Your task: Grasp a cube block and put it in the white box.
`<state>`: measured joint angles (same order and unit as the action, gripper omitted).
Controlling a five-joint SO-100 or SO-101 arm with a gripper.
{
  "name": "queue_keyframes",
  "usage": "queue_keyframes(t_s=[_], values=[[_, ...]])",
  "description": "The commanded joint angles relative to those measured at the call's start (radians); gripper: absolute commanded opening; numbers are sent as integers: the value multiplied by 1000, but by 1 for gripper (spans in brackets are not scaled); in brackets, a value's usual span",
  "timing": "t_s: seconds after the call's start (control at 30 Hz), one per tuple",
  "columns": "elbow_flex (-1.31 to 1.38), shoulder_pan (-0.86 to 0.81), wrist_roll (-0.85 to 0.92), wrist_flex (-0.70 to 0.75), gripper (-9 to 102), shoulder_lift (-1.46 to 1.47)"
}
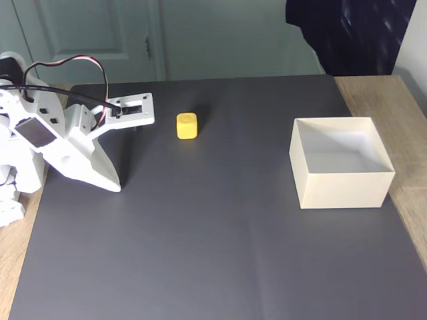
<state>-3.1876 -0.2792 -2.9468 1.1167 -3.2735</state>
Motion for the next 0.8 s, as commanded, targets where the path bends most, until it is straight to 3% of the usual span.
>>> queue_keyframes(t_s=[0.0,0.77], values=[[3,9,5,8,1,-6],[3,29,-2,11,0,-6]])
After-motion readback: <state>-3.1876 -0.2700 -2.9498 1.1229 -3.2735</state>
